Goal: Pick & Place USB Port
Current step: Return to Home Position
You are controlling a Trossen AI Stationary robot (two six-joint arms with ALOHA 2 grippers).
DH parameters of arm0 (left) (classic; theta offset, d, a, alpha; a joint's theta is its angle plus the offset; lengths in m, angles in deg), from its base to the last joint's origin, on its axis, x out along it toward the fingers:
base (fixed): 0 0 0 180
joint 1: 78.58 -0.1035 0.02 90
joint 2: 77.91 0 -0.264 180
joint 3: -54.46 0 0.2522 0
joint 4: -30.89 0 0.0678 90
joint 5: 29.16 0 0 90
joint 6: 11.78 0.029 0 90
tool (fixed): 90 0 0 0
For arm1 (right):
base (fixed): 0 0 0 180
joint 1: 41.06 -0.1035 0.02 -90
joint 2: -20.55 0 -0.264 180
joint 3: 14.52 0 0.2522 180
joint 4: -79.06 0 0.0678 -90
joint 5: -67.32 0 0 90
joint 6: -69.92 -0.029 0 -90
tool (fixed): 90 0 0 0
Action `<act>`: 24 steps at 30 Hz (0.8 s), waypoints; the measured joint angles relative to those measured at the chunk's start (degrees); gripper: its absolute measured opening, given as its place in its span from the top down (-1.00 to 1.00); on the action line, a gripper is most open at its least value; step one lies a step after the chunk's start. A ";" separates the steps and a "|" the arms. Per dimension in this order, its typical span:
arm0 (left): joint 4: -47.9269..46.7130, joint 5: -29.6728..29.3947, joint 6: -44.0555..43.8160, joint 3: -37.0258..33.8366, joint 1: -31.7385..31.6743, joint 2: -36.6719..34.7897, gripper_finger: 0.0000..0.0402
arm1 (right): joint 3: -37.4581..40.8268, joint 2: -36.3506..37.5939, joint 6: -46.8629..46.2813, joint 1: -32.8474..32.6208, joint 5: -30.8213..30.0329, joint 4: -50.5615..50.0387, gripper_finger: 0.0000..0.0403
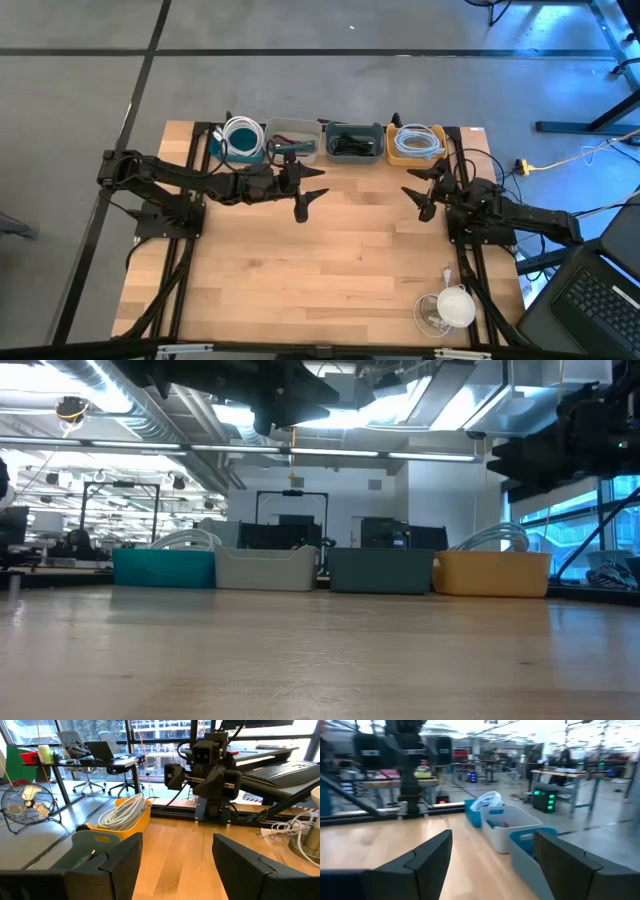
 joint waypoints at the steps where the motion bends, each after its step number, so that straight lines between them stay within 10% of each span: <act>1: 0.02 -0.01 0.00 0.00 0.00 0.00 -0.15 | 0.00 -0.04 0.16 -0.09 -1.11 -0.04 -0.40; 24: 0.00 -0.02 0.00 0.00 0.00 0.00 -0.15 | 0.00 -0.50 1.58 -0.08 -1.56 -0.03 -0.40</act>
